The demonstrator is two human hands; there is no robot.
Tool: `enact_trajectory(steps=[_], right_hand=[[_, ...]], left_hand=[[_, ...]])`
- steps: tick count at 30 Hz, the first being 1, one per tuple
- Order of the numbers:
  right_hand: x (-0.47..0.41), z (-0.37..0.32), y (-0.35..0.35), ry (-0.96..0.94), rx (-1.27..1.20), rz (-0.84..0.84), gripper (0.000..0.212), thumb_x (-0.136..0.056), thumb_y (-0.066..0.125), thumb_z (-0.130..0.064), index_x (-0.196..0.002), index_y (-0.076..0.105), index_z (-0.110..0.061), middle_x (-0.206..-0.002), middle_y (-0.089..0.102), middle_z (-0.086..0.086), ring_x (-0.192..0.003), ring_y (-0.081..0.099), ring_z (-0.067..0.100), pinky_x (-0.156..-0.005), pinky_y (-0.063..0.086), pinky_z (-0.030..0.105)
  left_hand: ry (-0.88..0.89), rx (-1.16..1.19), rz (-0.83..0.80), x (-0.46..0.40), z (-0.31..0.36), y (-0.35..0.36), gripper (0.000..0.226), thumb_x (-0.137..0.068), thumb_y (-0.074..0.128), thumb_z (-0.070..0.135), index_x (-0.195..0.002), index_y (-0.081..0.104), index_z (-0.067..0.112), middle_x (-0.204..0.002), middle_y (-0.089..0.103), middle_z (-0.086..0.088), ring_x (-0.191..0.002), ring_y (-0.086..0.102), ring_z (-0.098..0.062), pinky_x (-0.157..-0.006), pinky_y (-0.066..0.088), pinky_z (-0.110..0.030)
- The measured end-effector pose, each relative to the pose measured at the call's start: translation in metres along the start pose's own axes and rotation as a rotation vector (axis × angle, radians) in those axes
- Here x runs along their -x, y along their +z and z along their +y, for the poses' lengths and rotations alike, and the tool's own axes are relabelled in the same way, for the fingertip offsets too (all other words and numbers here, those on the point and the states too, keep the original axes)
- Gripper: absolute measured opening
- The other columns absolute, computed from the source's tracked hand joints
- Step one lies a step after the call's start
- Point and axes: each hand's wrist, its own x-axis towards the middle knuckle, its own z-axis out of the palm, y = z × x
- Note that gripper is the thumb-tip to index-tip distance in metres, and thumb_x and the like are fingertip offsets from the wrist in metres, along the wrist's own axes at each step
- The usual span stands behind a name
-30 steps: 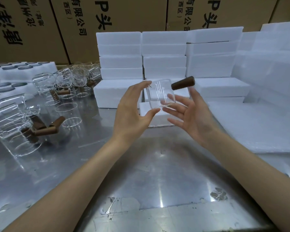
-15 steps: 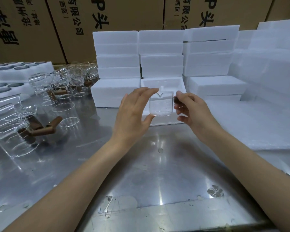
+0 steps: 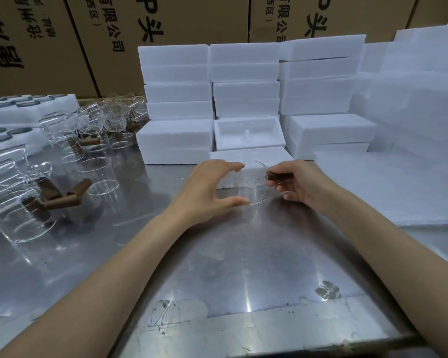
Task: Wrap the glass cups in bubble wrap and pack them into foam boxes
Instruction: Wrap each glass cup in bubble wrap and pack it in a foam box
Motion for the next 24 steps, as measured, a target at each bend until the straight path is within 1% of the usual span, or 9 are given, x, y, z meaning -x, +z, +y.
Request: enact_trajectory(steps=[6, 10, 11, 13, 15, 17, 20, 22, 24], right_hand=[[-0.006, 0.004, 0.0, -0.019, 0.1, 0.025, 0.013, -0.088, 0.059, -0.021, -0.078, 0.065, -0.015, -0.064, 0.068, -0.005, -0.044, 0.051, 0.004, -0.04, 0.042, 0.016], [-0.008, 0.006, -0.002, -0.117, 0.319, 0.101, 0.012, -0.089, 0.059, -0.031, -0.086, 0.063, -0.021, -0.086, 0.065, -0.007, -0.066, 0.058, 0.01, -0.05, 0.049, 0.021], [-0.008, 0.006, -0.005, -0.202, 0.429, 0.179, 0.014, -0.09, 0.058, -0.036, -0.087, 0.063, -0.023, -0.091, 0.064, -0.007, -0.076, 0.059, 0.012, -0.059, 0.051, 0.025], [-0.008, 0.002, -0.014, -0.406, 0.674, 0.454, 0.016, -0.09, 0.053, -0.039, -0.091, 0.062, -0.025, -0.099, 0.063, -0.007, -0.092, 0.057, 0.017, -0.072, 0.045, 0.03], [-0.008, -0.002, -0.03, -0.489, 0.88, 0.711, 0.02, -0.092, 0.051, -0.031, -0.102, 0.064, -0.02, -0.11, 0.061, 0.001, -0.107, 0.051, 0.025, -0.073, 0.039, 0.032], [-0.01, -0.002, -0.047, -0.334, 1.046, 0.785, 0.027, -0.091, 0.054, -0.023, -0.115, 0.06, -0.012, -0.121, 0.053, 0.011, -0.118, 0.042, 0.032, -0.072, 0.034, 0.035], [-0.012, 0.006, -0.061, 0.003, 1.177, 0.685, 0.032, -0.089, 0.059, -0.022, -0.116, 0.055, -0.005, -0.121, 0.05, 0.016, -0.114, 0.045, 0.036, -0.073, 0.033, 0.035], [-0.013, 0.007, -0.064, 0.013, 1.144, 0.702, 0.022, -0.087, 0.059, -0.017, -0.106, 0.058, -0.006, -0.11, 0.056, 0.015, -0.1, 0.053, 0.036, -0.071, 0.036, 0.032], [-0.014, 0.005, -0.067, -0.039, 1.09, 0.747, 0.011, -0.085, 0.062, -0.015, -0.093, 0.06, -0.008, -0.094, 0.058, 0.013, -0.083, 0.053, 0.033, -0.067, 0.036, 0.03]], left_hand=[[-0.017, -0.041, 0.018, -0.001, -0.006, 0.005, 0.058, -0.083, 0.073, 0.035, -0.134, 0.052, 0.02, -0.129, 0.057, 0.006, -0.124, 0.047, -0.016, -0.106, 0.024, -0.024], [-0.03, -0.036, -0.008, -0.001, -0.006, 0.005, 0.059, -0.085, 0.07, 0.035, -0.138, 0.047, 0.021, -0.131, 0.055, 0.006, -0.127, 0.044, -0.017, -0.11, 0.026, -0.03], [-0.035, -0.027, -0.014, -0.001, -0.006, 0.005, 0.06, -0.085, 0.07, 0.036, -0.139, 0.047, 0.022, -0.132, 0.054, 0.007, -0.128, 0.044, -0.017, -0.111, 0.027, -0.032], [-0.065, 0.005, -0.008, -0.001, -0.007, 0.004, 0.063, -0.084, 0.069, 0.043, -0.139, 0.046, 0.024, -0.133, 0.053, 0.008, -0.128, 0.042, -0.014, -0.111, 0.029, -0.033], [-0.128, 0.056, 0.029, -0.001, -0.006, 0.002, 0.065, -0.081, 0.061, 0.059, -0.137, 0.046, 0.03, -0.131, 0.054, 0.014, -0.126, 0.041, -0.007, -0.107, 0.03, -0.025], [-0.175, 0.104, 0.062, -0.001, -0.005, 0.0, 0.065, -0.078, 0.048, 0.071, -0.134, 0.047, 0.037, -0.124, 0.054, 0.021, -0.121, 0.04, 0.0, -0.1, 0.025, -0.012], [-0.17, 0.131, 0.103, -0.001, -0.004, -0.001, 0.061, -0.08, 0.037, 0.072, -0.129, 0.051, 0.038, -0.119, 0.056, 0.021, -0.117, 0.043, 0.0, -0.095, 0.024, -0.006], [-0.164, 0.134, 0.117, -0.001, -0.003, -0.001, 0.057, -0.083, 0.035, 0.071, -0.127, 0.052, 0.038, -0.116, 0.057, 0.02, -0.116, 0.046, -0.001, -0.093, 0.027, -0.007], [-0.162, 0.136, 0.125, 0.0, -0.003, -0.002, 0.056, -0.083, 0.035, 0.069, -0.126, 0.053, 0.038, -0.115, 0.057, 0.02, -0.114, 0.046, -0.002, -0.091, 0.027, -0.005]])
